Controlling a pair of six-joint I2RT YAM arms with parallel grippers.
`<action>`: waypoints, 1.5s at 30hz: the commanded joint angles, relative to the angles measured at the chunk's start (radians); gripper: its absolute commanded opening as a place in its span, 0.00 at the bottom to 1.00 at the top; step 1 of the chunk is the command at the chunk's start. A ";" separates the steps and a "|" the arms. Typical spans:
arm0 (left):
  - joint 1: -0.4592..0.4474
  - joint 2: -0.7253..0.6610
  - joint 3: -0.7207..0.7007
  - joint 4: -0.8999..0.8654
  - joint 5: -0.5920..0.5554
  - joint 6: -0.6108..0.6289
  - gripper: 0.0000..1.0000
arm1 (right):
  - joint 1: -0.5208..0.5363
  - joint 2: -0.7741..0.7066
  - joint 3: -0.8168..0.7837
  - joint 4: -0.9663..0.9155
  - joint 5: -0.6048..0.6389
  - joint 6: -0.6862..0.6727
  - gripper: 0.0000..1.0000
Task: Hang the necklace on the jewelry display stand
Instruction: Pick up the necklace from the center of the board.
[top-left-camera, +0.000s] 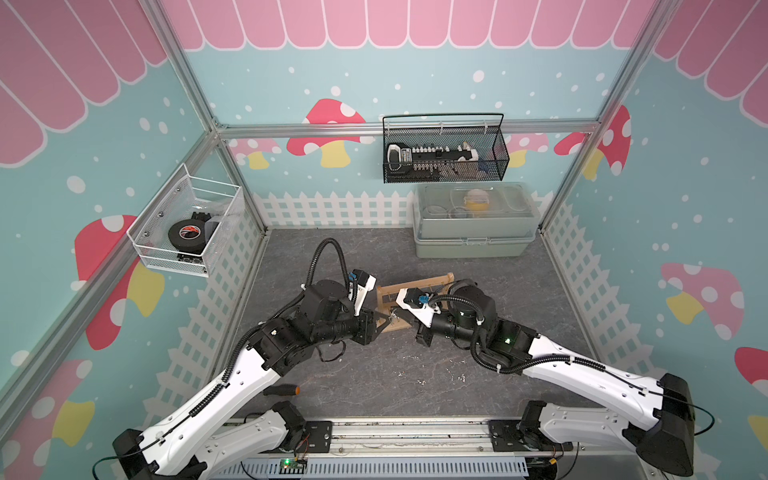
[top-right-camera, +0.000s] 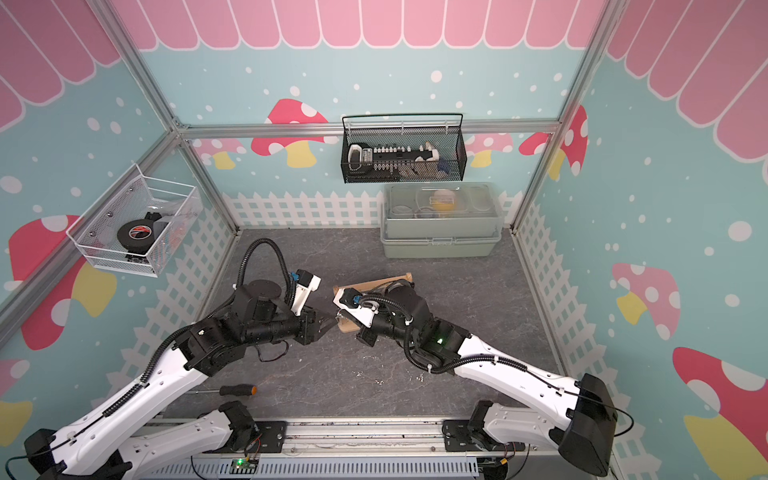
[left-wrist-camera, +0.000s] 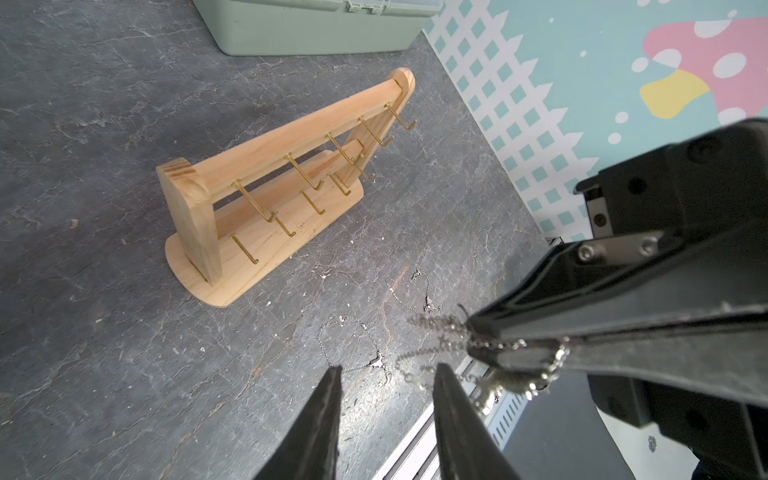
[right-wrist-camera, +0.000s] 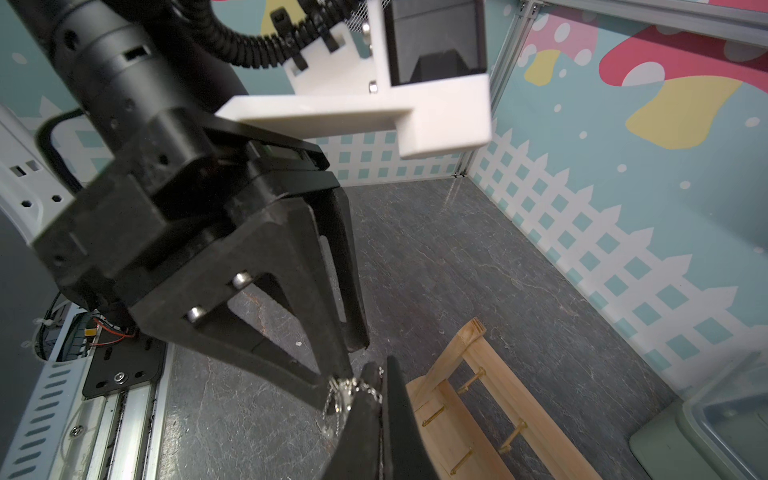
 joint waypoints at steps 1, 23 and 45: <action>0.005 -0.018 -0.013 0.016 0.023 0.026 0.37 | -0.007 0.007 0.025 0.013 -0.020 -0.008 0.00; 0.006 -0.015 -0.026 0.028 -0.034 0.014 0.37 | -0.007 0.009 0.023 0.035 -0.066 0.017 0.00; 0.003 -0.018 -0.028 0.037 -0.059 0.005 0.37 | -0.008 0.033 0.035 0.065 -0.068 0.035 0.00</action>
